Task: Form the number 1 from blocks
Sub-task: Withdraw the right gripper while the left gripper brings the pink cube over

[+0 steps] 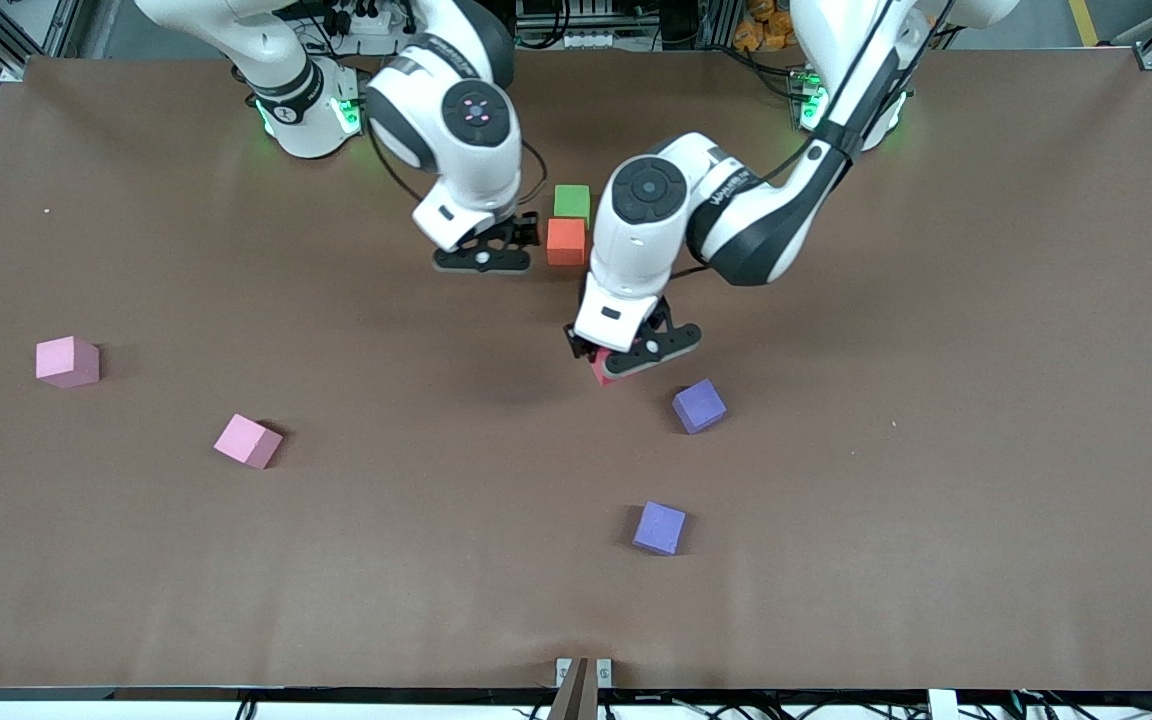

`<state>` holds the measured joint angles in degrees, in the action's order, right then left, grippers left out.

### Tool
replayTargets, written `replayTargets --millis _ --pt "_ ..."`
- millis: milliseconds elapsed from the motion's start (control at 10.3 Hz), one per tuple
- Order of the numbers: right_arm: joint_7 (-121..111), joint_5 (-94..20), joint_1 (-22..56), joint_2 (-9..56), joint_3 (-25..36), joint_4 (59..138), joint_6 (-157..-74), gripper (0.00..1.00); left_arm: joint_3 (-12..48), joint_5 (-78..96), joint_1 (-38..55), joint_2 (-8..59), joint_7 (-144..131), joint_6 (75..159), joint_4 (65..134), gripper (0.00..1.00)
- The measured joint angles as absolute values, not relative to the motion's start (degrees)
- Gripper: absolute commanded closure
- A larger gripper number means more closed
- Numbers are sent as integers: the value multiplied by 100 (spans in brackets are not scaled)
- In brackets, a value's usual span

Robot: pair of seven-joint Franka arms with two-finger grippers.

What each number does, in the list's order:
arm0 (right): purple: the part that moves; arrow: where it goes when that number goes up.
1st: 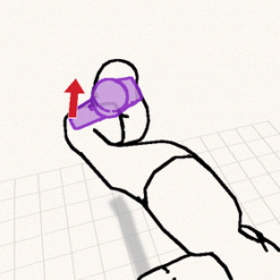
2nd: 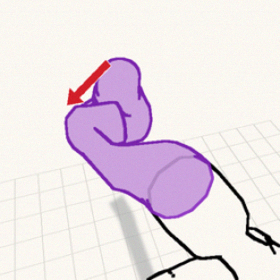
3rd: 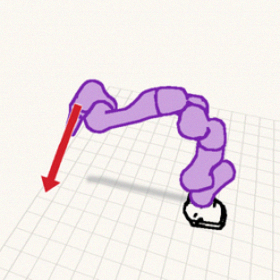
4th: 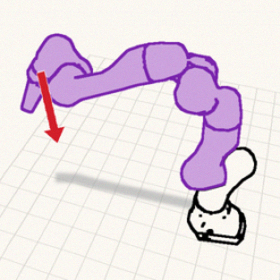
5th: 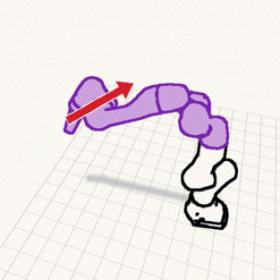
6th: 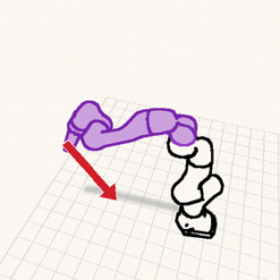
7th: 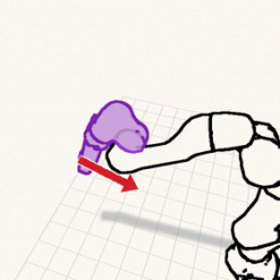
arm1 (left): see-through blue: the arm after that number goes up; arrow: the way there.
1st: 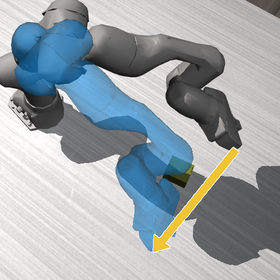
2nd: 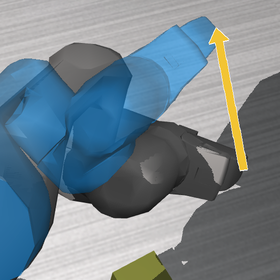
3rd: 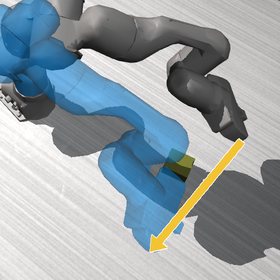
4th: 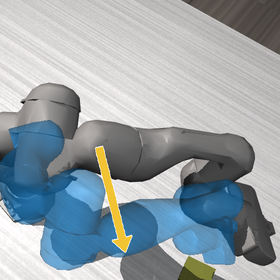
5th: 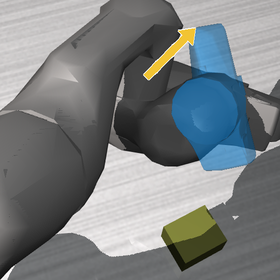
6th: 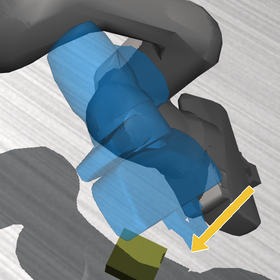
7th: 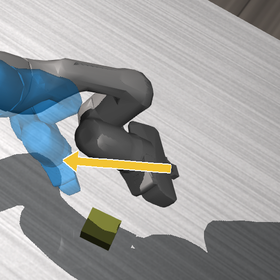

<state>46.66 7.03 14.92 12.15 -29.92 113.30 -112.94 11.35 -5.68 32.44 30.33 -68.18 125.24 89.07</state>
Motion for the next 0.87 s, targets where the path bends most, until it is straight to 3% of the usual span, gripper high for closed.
replayTargets --millis 484,872 --pt "3228 713 59 853 -2952 11349 -10921 0 1193 -568 3477 3185 -6902 12516 8911 37" --pt "1846 718 -577 534 -2045 11264 -10992 0 1210 -568 4163 3585 -7363 12520 8903 37"
